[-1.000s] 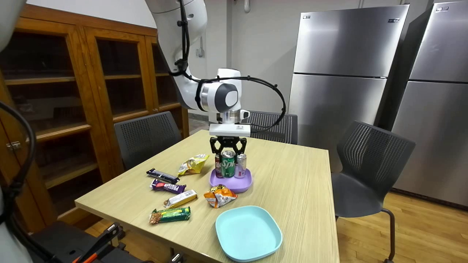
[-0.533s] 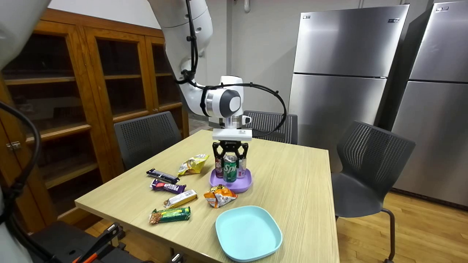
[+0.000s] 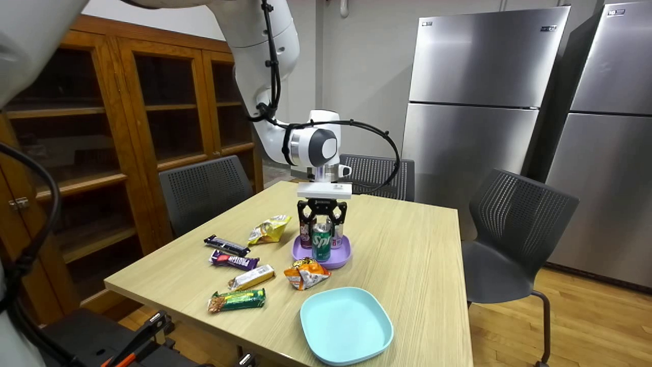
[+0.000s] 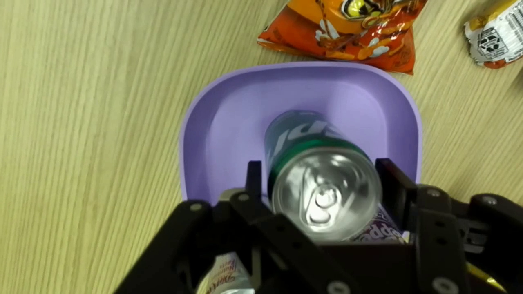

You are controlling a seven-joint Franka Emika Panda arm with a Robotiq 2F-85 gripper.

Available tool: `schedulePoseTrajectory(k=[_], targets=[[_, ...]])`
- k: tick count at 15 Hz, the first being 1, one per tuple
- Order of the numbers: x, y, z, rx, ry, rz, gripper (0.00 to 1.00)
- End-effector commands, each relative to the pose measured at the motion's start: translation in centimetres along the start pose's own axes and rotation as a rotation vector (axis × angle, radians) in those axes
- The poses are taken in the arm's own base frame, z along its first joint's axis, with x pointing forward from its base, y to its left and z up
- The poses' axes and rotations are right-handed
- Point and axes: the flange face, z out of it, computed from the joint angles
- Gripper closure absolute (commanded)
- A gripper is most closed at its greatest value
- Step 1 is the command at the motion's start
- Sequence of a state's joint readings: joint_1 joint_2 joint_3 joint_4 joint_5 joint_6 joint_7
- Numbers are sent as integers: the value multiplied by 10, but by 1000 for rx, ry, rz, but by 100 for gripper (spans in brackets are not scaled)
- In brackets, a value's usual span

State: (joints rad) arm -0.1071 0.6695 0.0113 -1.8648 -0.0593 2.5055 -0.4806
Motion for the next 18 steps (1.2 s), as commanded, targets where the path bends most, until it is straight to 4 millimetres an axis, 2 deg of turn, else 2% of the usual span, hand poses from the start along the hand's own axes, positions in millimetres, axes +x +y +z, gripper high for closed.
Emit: schedulePoseTrajectory(k=[1,5,9,13,18], targets=[[5,3,-21,-8,-10,14,0],[-1,-3,-52,-2,-3,15,0],[-16,-19,-91,21,1,24,0],[-32,-43,-119,40,35,63,0],[-51,-82,-139,74,61,108,0]])
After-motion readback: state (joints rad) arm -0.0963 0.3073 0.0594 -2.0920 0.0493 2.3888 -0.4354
